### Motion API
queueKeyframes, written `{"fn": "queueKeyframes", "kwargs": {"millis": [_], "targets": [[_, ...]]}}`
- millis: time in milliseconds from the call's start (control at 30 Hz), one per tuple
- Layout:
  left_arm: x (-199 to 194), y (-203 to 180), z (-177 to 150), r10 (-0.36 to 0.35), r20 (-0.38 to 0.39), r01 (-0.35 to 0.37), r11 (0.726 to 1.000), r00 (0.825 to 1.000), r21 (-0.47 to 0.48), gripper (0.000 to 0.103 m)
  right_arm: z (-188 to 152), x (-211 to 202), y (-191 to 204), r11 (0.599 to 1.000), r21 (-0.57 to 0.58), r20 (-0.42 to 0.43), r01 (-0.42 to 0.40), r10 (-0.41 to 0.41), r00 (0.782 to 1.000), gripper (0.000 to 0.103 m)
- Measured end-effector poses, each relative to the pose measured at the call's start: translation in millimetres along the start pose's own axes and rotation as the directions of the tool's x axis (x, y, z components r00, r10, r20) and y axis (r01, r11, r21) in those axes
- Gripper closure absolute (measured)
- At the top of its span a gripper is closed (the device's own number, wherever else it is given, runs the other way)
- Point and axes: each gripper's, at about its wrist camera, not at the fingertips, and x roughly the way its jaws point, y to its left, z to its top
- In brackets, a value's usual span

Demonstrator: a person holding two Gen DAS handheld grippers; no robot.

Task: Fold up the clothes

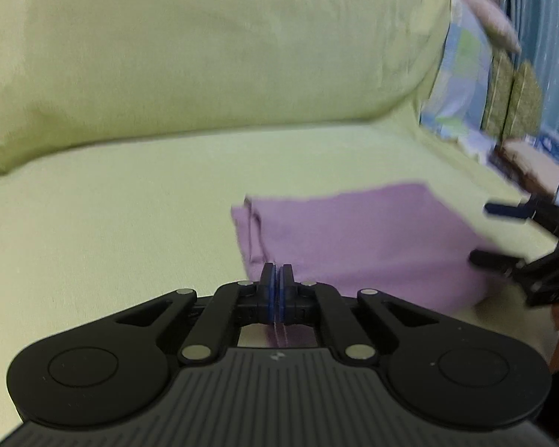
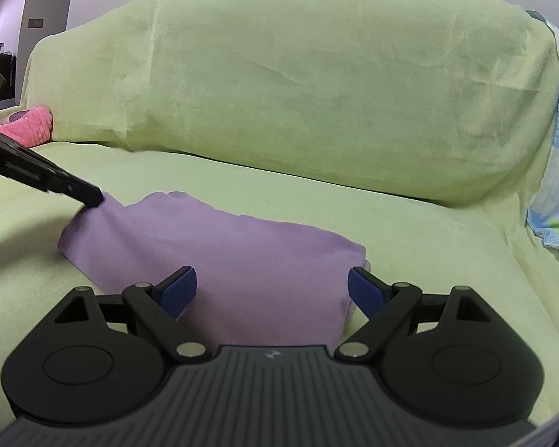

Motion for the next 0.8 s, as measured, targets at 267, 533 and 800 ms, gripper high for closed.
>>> {"fn": "queueKeyframes", "kwargs": {"millis": [267,533,800], "targets": [[-3.4,4.7,-3.8,0.018,-0.035,-0.019,1.0,0.999,-0.001,0.103,-1.7,7.1,0.3,1.0,0.014,-0.06,-0.018,0.018,0.998,0.017],[7.2,27.5,24.3,-0.023,0.023,0.024,0.999,0.999,-0.048,0.103,-3.3,6.5,3.1,1.0,0.01,-0.062,-0.018,0.018,0.998,0.017],[49.5,18.9,33.4,-0.073,-0.03,0.073,0.997,0.997,0.009,0.103,-3.4,9.1,3.4,1.0,0.012,-0.068,-0.02,0.021,0.997,0.017]]}}
